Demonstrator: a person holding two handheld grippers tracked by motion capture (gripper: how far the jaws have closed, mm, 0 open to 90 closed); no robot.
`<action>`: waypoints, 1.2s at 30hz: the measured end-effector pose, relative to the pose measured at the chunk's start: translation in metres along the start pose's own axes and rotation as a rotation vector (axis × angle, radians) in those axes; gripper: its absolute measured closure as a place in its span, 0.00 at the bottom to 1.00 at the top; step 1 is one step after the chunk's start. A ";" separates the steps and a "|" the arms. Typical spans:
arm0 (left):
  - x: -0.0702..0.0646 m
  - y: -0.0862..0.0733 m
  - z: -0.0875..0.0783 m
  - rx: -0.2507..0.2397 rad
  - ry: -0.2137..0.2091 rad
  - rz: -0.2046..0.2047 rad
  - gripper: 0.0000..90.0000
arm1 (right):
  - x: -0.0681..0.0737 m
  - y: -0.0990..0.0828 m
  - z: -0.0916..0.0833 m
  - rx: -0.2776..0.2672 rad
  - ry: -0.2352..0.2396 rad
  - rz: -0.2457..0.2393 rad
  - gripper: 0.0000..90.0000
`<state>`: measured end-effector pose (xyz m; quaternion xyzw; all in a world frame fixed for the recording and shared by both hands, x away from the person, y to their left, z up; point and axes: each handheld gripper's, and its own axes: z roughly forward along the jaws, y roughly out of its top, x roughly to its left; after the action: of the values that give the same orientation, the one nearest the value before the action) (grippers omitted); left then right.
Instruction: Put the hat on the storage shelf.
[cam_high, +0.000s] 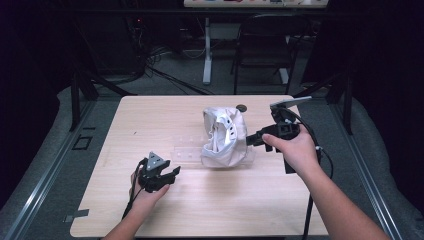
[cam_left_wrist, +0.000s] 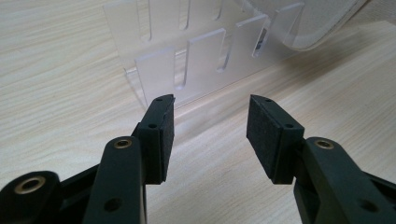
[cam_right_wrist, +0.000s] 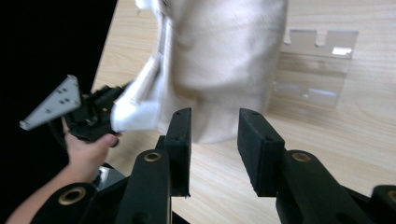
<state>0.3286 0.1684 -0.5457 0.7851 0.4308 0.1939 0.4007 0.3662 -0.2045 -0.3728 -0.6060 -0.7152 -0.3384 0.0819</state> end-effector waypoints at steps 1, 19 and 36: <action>0.000 0.000 0.000 0.000 0.002 -0.002 0.57 | -0.001 -0.003 0.001 -0.003 -0.011 -0.011 0.73; -0.001 -0.001 0.003 0.004 0.003 0.006 0.56 | -0.041 -0.066 0.045 -0.036 -0.012 -0.017 0.72; -0.010 -0.001 0.009 -0.004 -0.036 0.023 0.56 | -0.093 -0.128 0.078 -0.217 -0.126 -0.033 0.64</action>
<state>0.3284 0.1560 -0.5515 0.7926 0.4142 0.1852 0.4074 0.2943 -0.2391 -0.5307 -0.6196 -0.6878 -0.3764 -0.0349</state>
